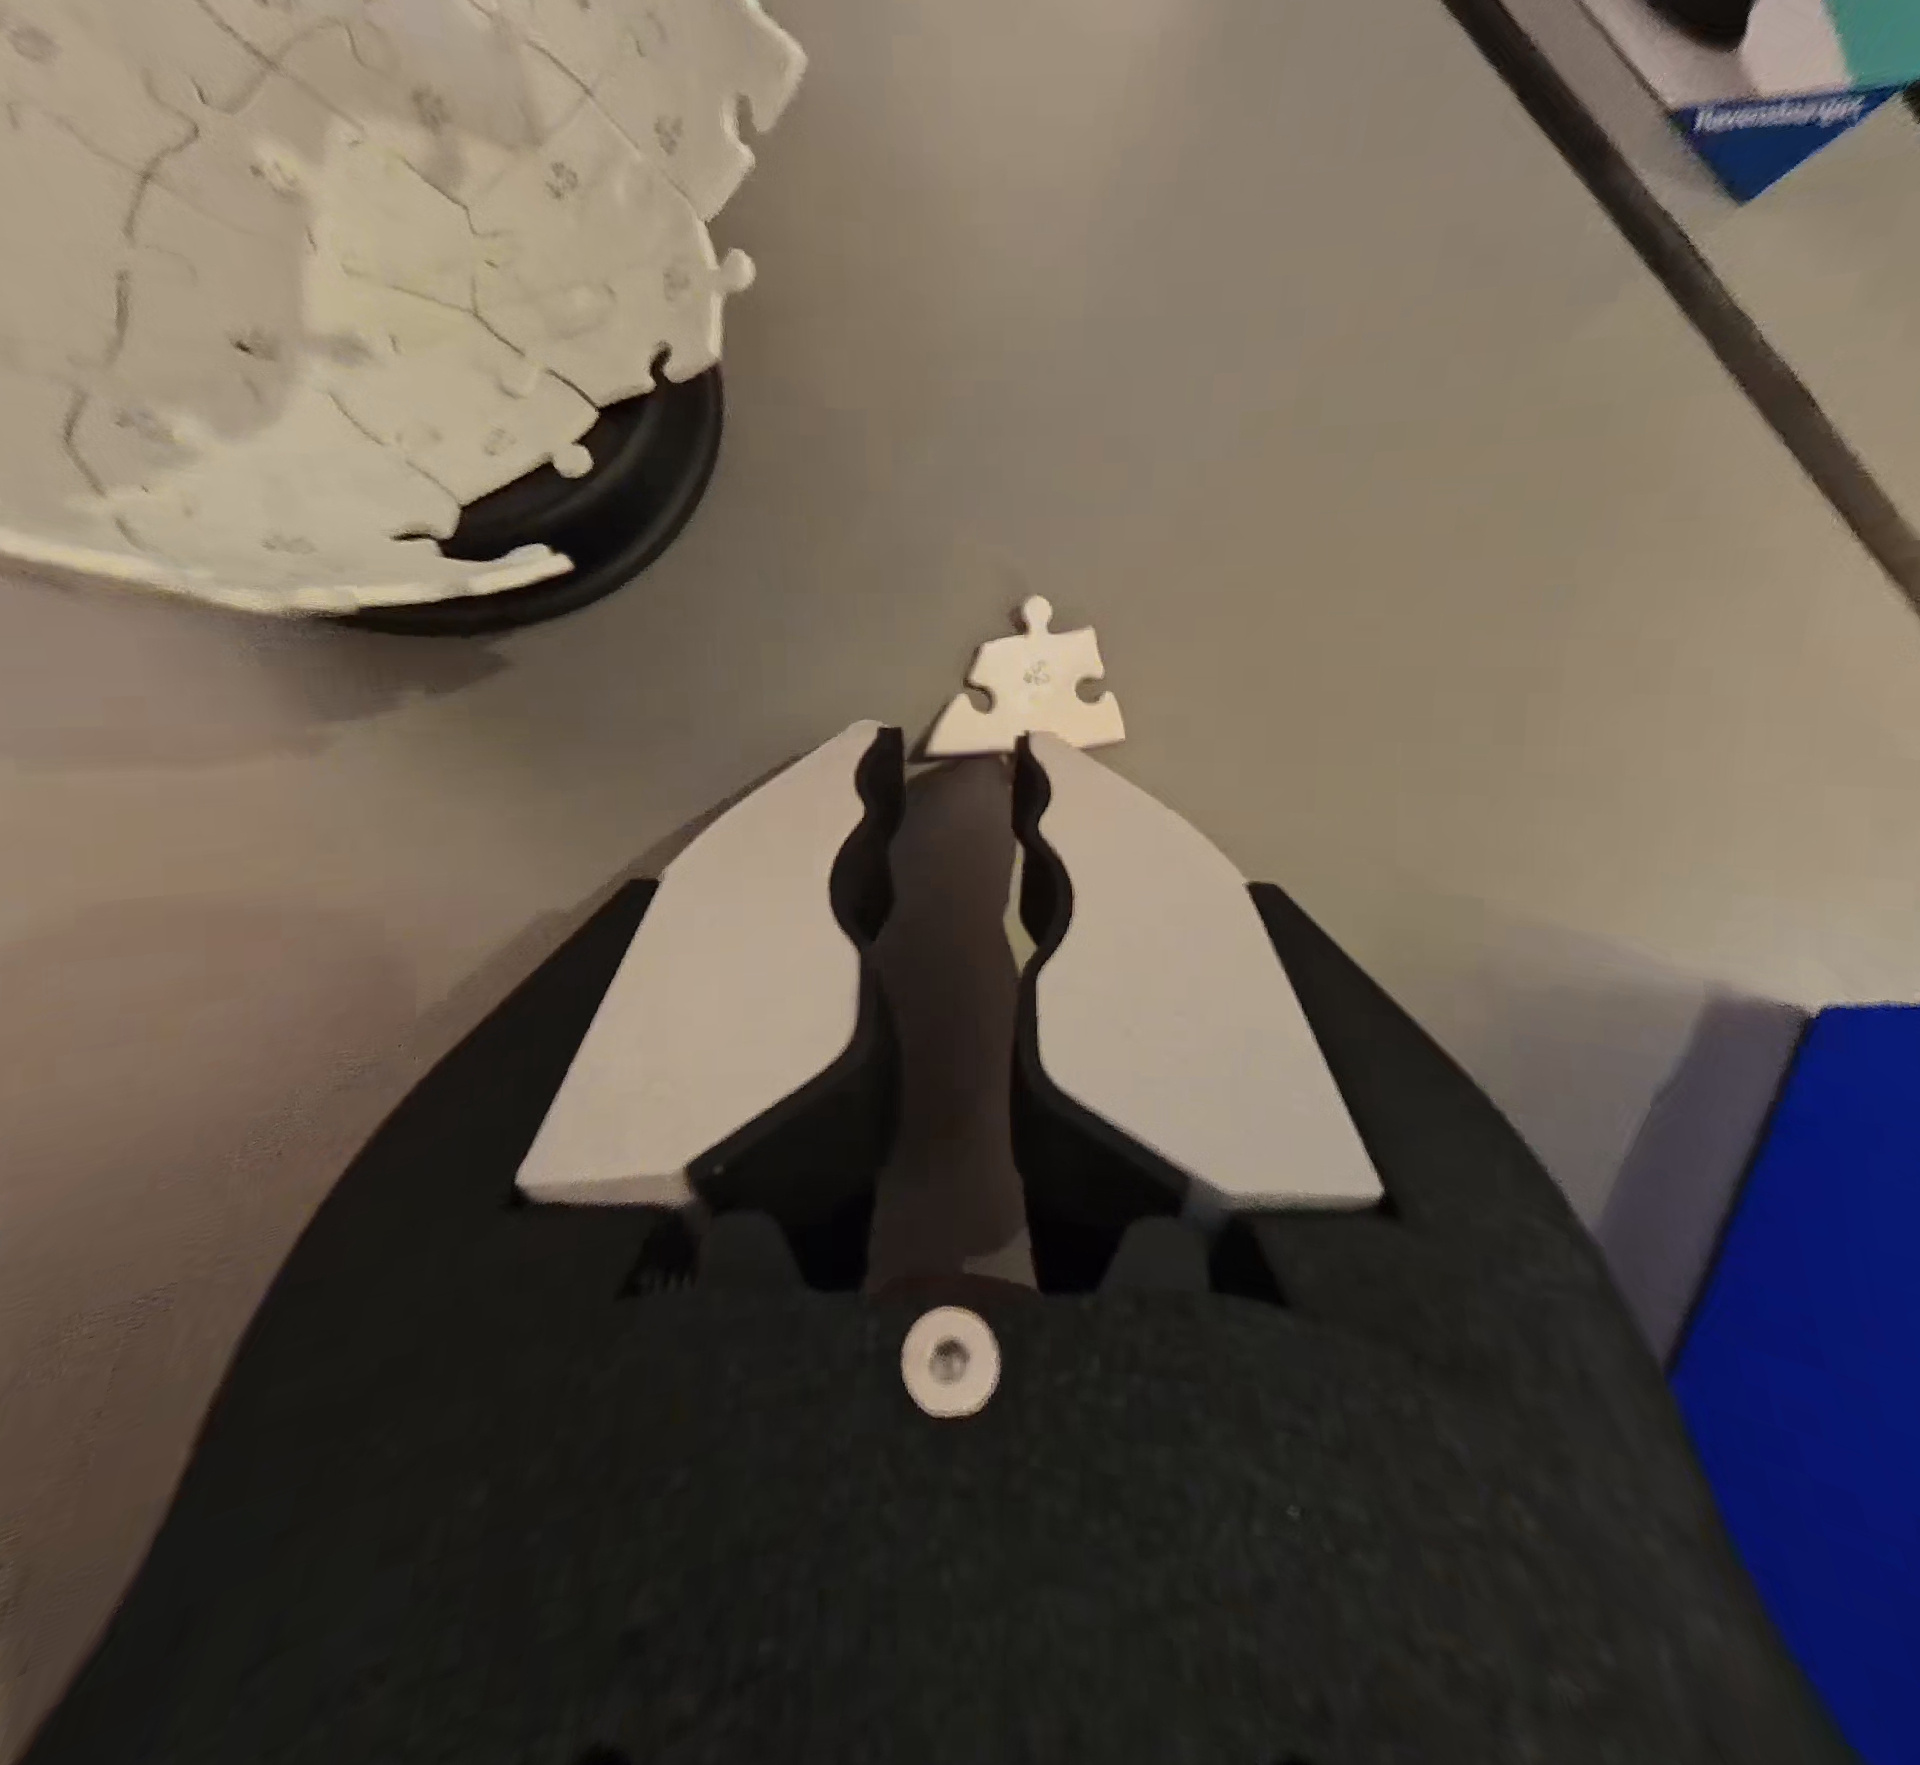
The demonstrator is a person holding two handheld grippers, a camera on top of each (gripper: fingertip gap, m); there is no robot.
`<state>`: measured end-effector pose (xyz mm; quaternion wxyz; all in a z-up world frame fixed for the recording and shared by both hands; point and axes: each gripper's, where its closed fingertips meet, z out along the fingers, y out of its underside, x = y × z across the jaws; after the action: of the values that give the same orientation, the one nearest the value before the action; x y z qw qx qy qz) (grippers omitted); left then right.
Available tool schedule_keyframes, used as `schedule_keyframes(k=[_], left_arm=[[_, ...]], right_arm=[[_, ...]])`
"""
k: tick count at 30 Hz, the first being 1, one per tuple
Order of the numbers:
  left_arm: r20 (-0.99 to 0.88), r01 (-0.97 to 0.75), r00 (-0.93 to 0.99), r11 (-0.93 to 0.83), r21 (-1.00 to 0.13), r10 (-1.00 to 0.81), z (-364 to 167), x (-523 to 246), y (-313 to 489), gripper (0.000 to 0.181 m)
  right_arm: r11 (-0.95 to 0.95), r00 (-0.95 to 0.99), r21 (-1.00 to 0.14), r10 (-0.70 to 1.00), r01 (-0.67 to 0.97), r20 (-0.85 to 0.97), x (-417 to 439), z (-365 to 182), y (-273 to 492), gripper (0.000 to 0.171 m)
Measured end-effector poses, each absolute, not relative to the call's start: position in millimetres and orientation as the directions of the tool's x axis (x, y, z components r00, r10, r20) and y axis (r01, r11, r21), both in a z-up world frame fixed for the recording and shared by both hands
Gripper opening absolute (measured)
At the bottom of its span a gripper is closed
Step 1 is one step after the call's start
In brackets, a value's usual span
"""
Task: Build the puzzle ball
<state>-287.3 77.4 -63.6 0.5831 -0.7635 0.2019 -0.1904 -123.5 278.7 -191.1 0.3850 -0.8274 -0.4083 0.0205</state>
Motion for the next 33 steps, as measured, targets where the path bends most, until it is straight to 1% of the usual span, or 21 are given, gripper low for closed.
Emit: schedule_keyframes(k=[4, 5, 6, 8, 11, 12, 14, 16, 17, 18, 19, 21, 23, 25, 27, 33], left_arm=[[0.081, -0.059, 0.853, -0.249, -0.967, -0.516, -65, -301, 80, 0.058], [0.087, -0.052, 0.856, -0.253, -0.966, -0.510, -65, -303, 81, 0.058], [0.092, -0.047, 0.858, -0.256, -0.965, -0.504, -66, -305, 82, 0.058], [0.101, -0.038, 0.862, -0.261, -0.965, -0.497, -68, -308, 83, 0.058], [0.106, -0.035, 0.865, -0.269, -0.963, -0.491, -70, -308, 85, 0.058], [0.107, -0.035, 0.865, -0.272, -0.962, -0.490, -70, -308, 86, 0.058], [0.111, -0.035, 0.864, -0.278, -0.960, -0.491, -72, -307, 87, 0.058], [0.118, -0.032, 0.861, -0.286, -0.958, -0.494, -73, -306, 90, 0.058], [0.122, -0.031, 0.860, -0.289, -0.957, -0.496, -73, -306, 91, 0.058], [0.126, -0.029, 0.859, -0.292, -0.956, -0.497, -73, -306, 93, 0.058], [0.129, -0.028, 0.857, -0.295, -0.955, -0.499, -73, -305, 94, 0.058], [0.134, -0.025, 0.853, -0.297, -0.954, -0.504, -72, -304, 98, 0.058], [0.150, -0.018, 0.842, -0.306, -0.952, -0.518, -71, -300, 101, 0.058], [0.154, -0.024, 0.834, -0.314, -0.949, -0.530, -70, -298, 106, 0.058], [0.163, -0.028, 0.824, -0.326, -0.945, -0.542, -67, -298, 111, 0.058], [0.169, -0.059, 0.805, -0.359, -0.931, -0.568, -60, -304, 126, 0.058]], right_arm=[[-0.332, 0.628, -0.644, 0.718, 0.689, 0.301, -124, -191, 282, 0.023], [-0.330, 0.621, -0.643, 0.726, 0.691, 0.295, -124, -191, 283, 0.021], [-0.320, 0.604, -0.634, 0.741, 0.704, 0.296, -123, -193, 282, 0.010], [-0.284, 0.571, -0.617, 0.749, 0.734, 0.336, -120, -192, 284, 0.007], [-0.169, 0.478, -0.571, 0.754, 0.804, 0.450, -114, -187, 284, 0.004], [-0.084, 0.403, -0.565, 0.786, 0.821, 0.469, -119, -185, 277, 0.003], [0.078, 0.283, -0.519, 0.765, 0.851, 0.578, -122, -179, 268, 0.002], [0.243, 0.148, -0.516, 0.783, 0.821, 0.604, -134, -176, 246, 0.002], [0.293, 0.129, -0.506, 0.755, 0.811, 0.643, -134, -171, 242, 0.002], [0.324, 0.128, -0.504, 0.729, 0.801, 0.672, -134, -165, 241, 0.002], [0.361, 0.139, -0.526, 0.709, 0.770, 0.691, -135, -157, 239, 0.002], [0.478, 0.151, -0.557, 0.652, 0.679, 0.743, -138, -136, 239, 0.002], [0.558, 0.200, -0.560, 0.576, 0.613, 0.793, -141, -118, 247, 0.002], [0.563, 0.209, -0.619, 0.624, 0.548, 0.753, -150, -118, 255, 0.002], [0.512, 0.210, -0.691, 0.705, 0.510, 0.677, -156, -127, 267, 0.002], [0.477, 0.073, -0.719, 0.807, 0.505, 0.586, -151, -132, 266, 0.002]])
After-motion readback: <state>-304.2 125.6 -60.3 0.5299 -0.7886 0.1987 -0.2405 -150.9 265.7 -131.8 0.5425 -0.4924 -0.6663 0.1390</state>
